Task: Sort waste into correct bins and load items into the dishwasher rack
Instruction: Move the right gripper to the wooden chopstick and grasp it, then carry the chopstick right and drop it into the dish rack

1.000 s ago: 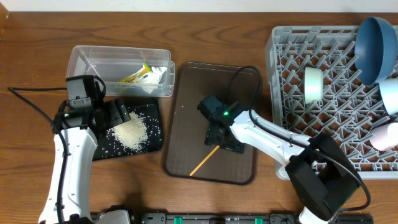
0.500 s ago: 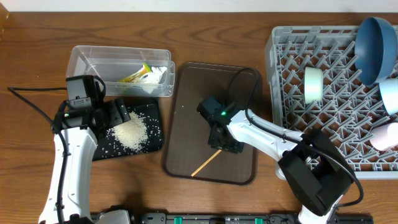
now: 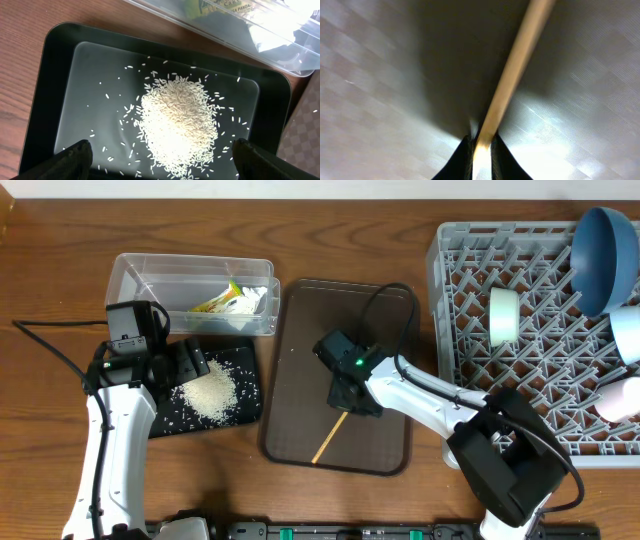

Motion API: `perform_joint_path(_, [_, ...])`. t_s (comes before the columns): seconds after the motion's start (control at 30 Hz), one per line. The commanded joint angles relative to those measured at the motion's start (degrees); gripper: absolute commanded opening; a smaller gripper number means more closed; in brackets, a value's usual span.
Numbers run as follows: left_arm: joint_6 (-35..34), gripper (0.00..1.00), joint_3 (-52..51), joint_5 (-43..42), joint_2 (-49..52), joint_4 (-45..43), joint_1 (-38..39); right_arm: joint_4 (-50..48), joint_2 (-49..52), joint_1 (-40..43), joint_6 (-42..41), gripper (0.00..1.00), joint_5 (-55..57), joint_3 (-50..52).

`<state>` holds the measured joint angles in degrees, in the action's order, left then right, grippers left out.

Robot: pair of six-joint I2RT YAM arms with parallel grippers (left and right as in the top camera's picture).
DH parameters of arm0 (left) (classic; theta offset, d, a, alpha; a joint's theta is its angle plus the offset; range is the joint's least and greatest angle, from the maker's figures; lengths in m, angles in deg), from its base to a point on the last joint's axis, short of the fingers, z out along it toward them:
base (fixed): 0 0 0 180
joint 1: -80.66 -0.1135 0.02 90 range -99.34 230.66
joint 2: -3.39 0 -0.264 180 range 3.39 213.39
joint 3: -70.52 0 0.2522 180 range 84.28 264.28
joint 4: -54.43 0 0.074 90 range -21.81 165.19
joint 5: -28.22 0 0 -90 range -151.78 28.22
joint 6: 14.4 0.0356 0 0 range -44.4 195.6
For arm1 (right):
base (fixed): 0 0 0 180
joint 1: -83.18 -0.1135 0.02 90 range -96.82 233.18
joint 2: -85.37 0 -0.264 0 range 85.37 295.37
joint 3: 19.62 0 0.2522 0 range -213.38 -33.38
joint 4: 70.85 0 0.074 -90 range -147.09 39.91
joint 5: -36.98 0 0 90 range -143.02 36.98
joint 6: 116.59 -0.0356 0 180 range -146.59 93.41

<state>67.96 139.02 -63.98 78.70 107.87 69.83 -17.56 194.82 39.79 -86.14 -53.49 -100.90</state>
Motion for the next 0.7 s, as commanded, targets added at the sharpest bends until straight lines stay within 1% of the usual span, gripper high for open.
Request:
perform_joint_path(0.0, [0.09, 0.91, 0.24, 0.33, -0.57, 0.15, -0.24, -1.97, 2.23, 0.57, -0.02, 0.07, -0.15, 0.46])
perform_joint_path(0.1, [0.09, 0.92, 0.24, 0.33, -0.57, 0.15, -0.24, -2.56, 2.21, 1.68, -0.02, 0.02, -0.15, 0.46])
perform_joint_path(0.17, [0.09, 0.91, 0.24, 0.33, -0.57, 0.15, -0.24, -2.47, 2.21, 2.64, 0.20, 0.01, -0.17, 0.46])
perform_joint_path(0.3, [0.09, 0.91, 0.24, 0.33, -0.57, 0.15, -0.24, -2.38, 1.62, 4.72, 5.84, 0.01, -0.50, 0.44])
perform_joint_path(0.43, [0.07, 0.91, 0.24, 0.33, -0.57, 0.15, -0.24, 0.11, -1.16, 6.93, 14.01, 0.01, -0.66, -0.39])
perform_joint_path(0.5, [0.09, 0.92, 0.24, 0.33, -0.57, 0.15, -0.24, 1.25, -3.54, 8.07, 19.93, 0.01, -0.66, -1.03])
perform_joint_path(0.67, [0.07, 0.91, 0.24, 0.33, -0.57, 0.15, -0.24, 5.97, -11.82, 11.08, 32.54, 0.01, -1.49, -3.17])
